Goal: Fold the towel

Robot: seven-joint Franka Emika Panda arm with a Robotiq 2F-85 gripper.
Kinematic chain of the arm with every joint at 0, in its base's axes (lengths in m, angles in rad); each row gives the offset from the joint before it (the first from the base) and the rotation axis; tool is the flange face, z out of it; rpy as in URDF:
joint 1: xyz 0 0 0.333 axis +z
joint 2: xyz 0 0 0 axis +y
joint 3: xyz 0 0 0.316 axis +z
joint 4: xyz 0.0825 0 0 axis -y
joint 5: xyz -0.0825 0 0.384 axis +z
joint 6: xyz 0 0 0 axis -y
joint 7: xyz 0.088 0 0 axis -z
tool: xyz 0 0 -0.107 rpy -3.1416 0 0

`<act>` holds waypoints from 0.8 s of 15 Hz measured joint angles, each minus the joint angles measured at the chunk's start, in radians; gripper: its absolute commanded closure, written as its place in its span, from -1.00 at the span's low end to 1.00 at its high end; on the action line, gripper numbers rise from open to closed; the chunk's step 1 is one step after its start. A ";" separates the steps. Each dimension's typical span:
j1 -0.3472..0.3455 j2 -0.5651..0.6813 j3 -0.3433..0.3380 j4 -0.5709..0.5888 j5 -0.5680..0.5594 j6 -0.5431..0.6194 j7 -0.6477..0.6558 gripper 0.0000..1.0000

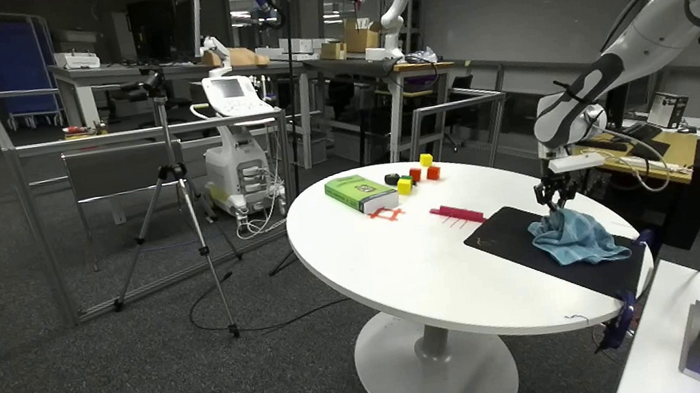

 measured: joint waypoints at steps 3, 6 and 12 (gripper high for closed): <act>0.001 0.040 -0.022 -0.005 -0.004 0.101 0.009 0.95; 0.004 0.067 -0.038 -0.030 -0.014 0.165 0.016 0.95; 0.045 0.072 -0.086 -0.122 -0.090 0.245 0.050 0.29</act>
